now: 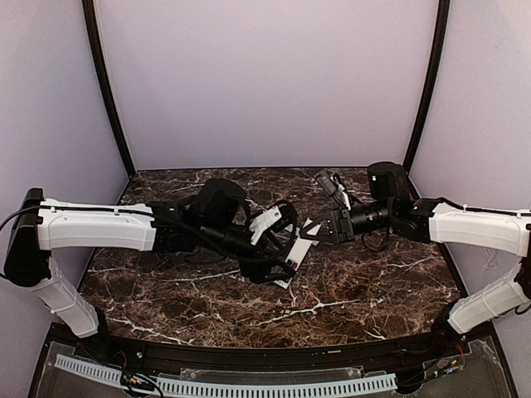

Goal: Load the batteries into the remote control
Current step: Adjust the battery in the battery compartment, then adjust the battery cover at the center of the board.

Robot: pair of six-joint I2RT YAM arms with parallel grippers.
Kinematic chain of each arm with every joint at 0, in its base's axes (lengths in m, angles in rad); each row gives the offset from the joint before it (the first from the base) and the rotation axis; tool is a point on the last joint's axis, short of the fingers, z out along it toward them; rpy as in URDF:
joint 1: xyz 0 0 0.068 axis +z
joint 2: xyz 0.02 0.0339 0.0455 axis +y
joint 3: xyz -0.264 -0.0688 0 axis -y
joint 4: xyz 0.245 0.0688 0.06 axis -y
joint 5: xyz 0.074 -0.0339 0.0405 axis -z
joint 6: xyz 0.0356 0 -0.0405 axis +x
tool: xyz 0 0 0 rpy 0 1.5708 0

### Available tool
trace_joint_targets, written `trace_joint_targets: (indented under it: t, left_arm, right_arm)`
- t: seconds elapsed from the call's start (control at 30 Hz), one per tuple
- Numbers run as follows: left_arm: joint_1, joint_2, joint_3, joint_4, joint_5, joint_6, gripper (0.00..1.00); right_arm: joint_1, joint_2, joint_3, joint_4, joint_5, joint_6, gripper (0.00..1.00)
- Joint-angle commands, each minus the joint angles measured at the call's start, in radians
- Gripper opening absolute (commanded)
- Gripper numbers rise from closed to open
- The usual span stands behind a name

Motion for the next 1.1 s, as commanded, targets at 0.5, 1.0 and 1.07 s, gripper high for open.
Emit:
trace_joint_targets:
  t: [0.5, 1.0, 1.07]
  left_arm:
    - [0.105, -0.004, 0.061, -0.008, -0.016, 0.039, 0.88]
    - [0.164, 0.462, 0.541, -0.168, -0.53, -0.034, 0.96]
    - [0.164, 0.53, 0.601, -0.17, -0.555, -0.044, 0.96]
  right_arm:
    - [-0.184, -0.082, -0.115, 0.082, -0.05, 0.098, 0.0]
    - [-0.514, -0.173, -0.207, -0.037, -0.067, 0.059, 0.0]
    - [-0.534, -0.174, -0.214, -0.039, -0.075, 0.056, 0.0]
